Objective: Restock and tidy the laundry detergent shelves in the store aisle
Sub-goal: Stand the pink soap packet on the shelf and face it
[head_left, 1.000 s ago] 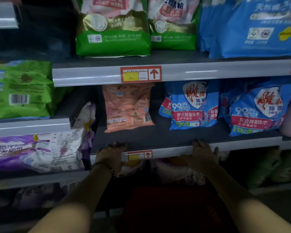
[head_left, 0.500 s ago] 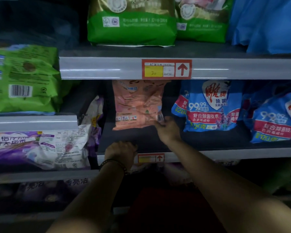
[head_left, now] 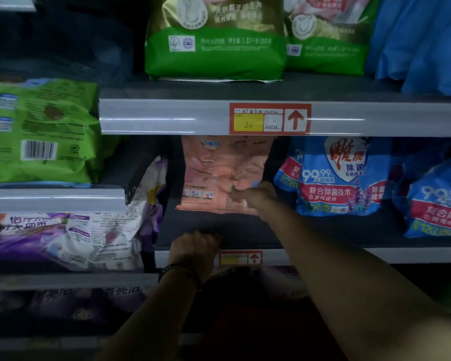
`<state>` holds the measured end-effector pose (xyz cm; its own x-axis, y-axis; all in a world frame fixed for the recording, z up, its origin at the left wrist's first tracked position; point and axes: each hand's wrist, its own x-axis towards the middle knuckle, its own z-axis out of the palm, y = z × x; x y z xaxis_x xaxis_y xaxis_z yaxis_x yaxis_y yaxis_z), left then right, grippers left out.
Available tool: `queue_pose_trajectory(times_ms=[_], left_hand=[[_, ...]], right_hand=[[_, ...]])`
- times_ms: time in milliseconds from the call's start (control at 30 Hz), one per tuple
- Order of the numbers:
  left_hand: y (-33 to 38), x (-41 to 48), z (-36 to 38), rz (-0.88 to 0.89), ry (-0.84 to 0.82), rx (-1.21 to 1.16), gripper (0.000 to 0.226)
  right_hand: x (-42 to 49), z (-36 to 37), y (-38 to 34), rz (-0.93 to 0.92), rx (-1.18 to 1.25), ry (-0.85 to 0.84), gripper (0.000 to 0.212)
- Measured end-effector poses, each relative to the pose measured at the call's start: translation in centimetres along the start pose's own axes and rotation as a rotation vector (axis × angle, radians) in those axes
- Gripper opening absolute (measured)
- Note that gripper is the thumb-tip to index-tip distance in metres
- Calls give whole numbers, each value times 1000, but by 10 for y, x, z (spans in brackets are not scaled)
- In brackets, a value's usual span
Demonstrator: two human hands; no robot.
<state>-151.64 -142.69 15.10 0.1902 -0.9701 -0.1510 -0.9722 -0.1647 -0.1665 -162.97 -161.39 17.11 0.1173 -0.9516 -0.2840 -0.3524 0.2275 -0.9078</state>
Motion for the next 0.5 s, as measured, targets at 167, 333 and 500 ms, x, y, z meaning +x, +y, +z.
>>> queue_pose_trajectory(times_ms=[167, 333, 500], left_hand=[[1, -4, 7, 42, 235, -24, 47], [-2, -27, -5, 59, 364, -314, 63], [15, -61, -20, -226, 533, -782, 39]], right_hand=[[-39, -18, 10, -32, 31, -15, 91], [-96, -56, 17, -101, 10, 98, 59], [-150, -89, 11, -230, -90, 240, 31]])
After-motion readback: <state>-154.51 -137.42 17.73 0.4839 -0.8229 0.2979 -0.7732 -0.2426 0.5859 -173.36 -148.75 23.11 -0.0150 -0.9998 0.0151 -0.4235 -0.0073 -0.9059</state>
